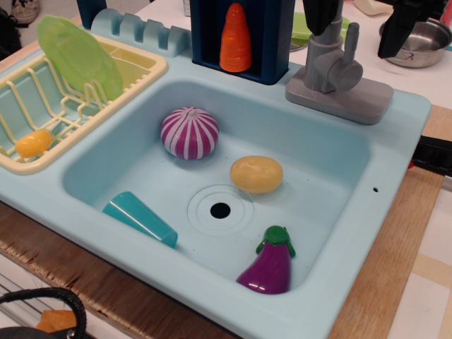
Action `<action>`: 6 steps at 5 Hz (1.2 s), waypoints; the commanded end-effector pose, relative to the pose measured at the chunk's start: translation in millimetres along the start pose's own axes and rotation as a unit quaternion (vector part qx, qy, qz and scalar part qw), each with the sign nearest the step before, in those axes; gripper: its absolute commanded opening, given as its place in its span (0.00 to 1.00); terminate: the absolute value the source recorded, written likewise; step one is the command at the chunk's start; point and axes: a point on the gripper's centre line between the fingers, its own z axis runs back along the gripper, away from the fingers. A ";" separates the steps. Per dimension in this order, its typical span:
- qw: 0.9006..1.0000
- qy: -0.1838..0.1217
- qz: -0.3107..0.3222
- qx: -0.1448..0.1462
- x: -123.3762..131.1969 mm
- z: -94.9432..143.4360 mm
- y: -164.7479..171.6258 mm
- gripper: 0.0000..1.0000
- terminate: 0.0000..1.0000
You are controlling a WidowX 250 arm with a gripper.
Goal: Turn lever vertical to-front
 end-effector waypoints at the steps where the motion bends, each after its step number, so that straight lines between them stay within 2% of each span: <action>1: 0.999 -0.032 0.008 -0.009 13.1 9.0 -2.1 1.00 0.00; 2: 0.999 -0.025 0.014 -0.015 14.8 1.2 -4.7 0.00 0.00; 4: 0.999 -0.019 0.030 -0.008 6.5 2.2 -4.7 0.00 0.00; 6: 0.998 0.003 0.060 -0.001 -19.9 5.8 21.1 0.00 0.00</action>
